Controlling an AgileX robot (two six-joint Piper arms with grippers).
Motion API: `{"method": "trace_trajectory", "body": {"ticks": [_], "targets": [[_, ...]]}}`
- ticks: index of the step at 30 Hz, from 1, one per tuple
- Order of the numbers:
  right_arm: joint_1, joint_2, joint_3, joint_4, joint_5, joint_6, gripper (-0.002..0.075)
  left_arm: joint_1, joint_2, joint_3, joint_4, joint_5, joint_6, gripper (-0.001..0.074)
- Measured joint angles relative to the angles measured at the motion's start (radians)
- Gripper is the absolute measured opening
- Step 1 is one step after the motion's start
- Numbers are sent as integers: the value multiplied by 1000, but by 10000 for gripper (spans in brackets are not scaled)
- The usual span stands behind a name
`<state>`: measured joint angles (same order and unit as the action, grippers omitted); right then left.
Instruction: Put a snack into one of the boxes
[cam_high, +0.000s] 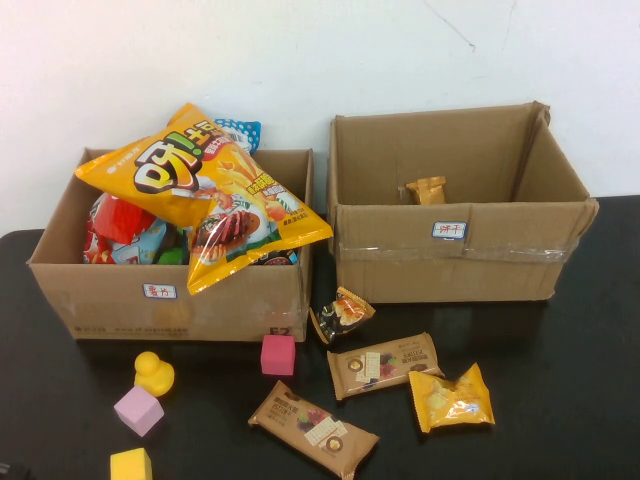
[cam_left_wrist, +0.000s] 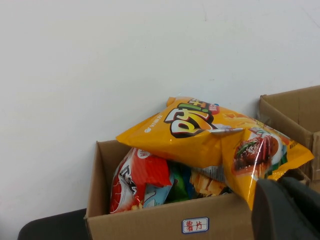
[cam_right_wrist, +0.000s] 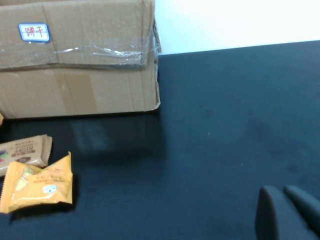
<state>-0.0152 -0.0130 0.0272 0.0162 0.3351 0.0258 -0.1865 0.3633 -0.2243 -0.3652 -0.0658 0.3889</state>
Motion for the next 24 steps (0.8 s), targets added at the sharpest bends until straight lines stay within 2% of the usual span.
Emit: {"method": "trace_trajectory", "body": {"ticks": [12, 16, 24], "targets": [[0, 0, 0, 1, 0, 0, 1, 14, -24, 0, 0, 0, 0, -2], [0, 0, 0, 1, 2, 0, 1, 57, -81, 0, 0, 24, 0, -2], [0, 0, 0, 1, 5, 0, 1, 68, -266, 0, 6, 83, 6, -2]]}}
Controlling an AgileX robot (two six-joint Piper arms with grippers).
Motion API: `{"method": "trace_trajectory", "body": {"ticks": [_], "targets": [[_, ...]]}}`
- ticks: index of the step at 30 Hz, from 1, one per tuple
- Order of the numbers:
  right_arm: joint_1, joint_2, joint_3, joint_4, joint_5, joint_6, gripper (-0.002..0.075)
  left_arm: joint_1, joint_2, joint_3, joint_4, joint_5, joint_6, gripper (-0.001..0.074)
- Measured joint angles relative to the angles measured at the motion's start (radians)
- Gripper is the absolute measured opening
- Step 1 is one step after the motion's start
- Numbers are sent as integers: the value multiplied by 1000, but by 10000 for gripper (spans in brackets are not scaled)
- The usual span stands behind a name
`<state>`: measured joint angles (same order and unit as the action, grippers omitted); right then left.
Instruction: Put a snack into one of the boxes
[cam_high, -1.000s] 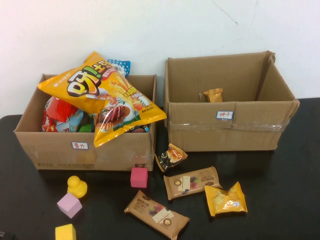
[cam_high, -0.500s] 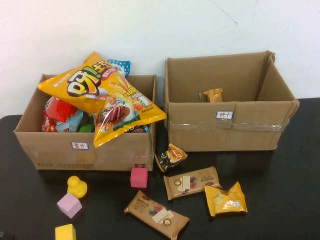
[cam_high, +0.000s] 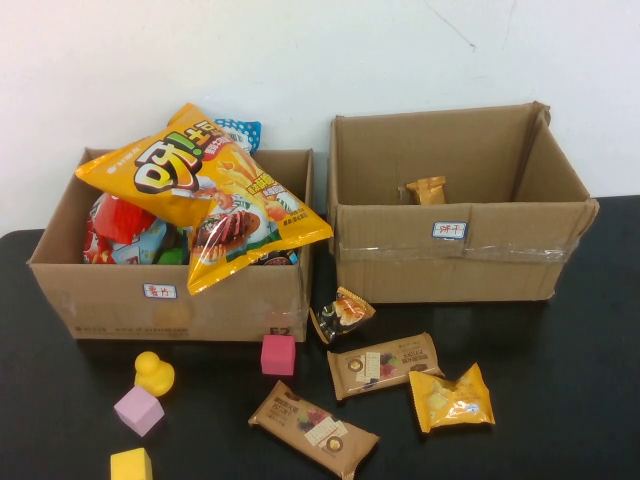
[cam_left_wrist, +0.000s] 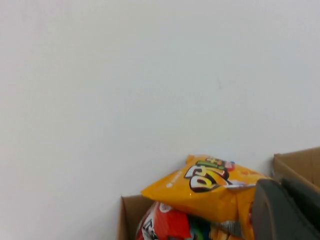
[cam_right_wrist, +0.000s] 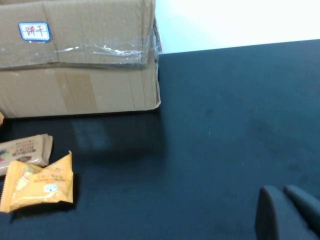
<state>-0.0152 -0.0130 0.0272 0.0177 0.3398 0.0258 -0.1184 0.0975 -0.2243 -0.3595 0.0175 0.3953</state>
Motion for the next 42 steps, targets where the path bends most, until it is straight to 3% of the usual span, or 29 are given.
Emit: {"method": "trace_trajectory", "body": {"ticks": [10, 19, 28, 35, 42], "targets": [[0, 0, 0, 2, 0, 0, 1, 92, -108, 27, 91, 394, 18, -2], [0, 0, 0, 2, 0, 0, 1, 99, -110, 244, 37, 127, 18, -2], [0, 0, 0, 2, 0, 0, 1, 101, -110, 251, 12, 307, -25, -2], [0, 0, 0, 2, 0, -13, 1, 101, -110, 249, 12, 320, -62, -2], [0, 0, 0, 3, 0, -15, 1, 101, -110, 245, 222, 320, -315, -2]]}}
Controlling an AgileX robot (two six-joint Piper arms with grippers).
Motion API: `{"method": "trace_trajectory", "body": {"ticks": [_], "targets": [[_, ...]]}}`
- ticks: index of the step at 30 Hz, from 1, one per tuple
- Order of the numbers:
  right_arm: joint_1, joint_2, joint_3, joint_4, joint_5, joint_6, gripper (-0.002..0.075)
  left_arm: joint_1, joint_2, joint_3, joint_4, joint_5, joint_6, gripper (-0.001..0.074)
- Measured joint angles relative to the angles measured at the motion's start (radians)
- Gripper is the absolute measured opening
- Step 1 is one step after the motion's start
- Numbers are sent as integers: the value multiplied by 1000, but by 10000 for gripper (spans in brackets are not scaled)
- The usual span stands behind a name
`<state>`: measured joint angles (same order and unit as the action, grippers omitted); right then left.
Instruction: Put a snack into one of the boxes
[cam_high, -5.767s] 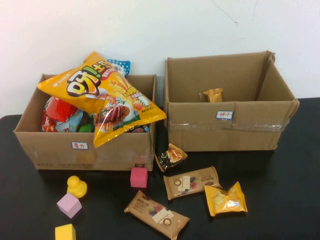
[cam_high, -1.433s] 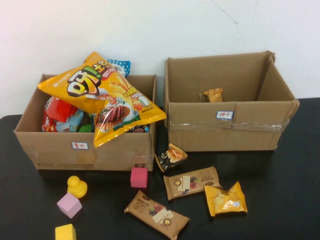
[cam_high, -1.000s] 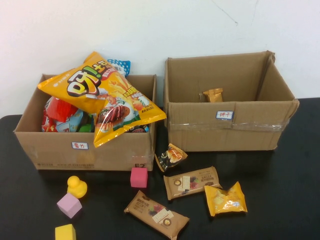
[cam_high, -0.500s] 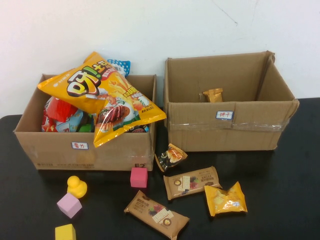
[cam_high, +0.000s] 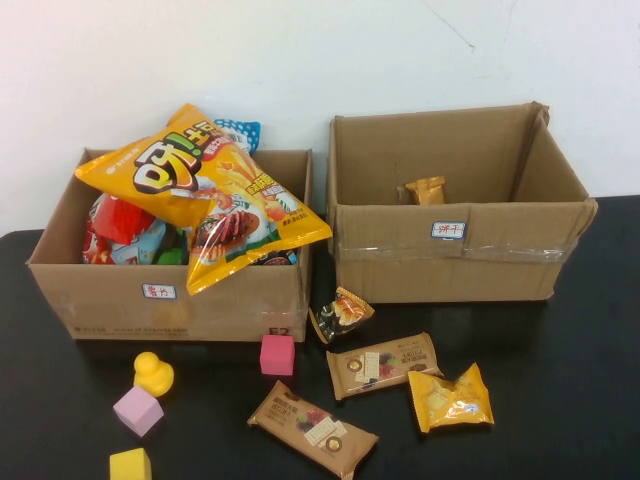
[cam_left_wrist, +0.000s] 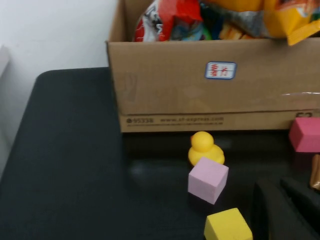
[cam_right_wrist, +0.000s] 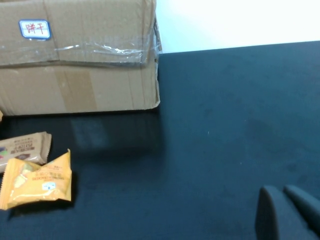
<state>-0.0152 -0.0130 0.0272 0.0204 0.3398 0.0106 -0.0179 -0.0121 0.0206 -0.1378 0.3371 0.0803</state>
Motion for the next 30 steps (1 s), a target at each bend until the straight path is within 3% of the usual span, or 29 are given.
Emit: {"method": "trace_trajectory", "body": {"ticks": [14, 30], "targets": [[0, 0, 0, 2, 0, 0, 1, 0, 0, 0, 88, 0, -121, -2], [0, 0, 0, 2, 0, 0, 1, 0, 0, 0, 89, 0, -130, -2]]}}
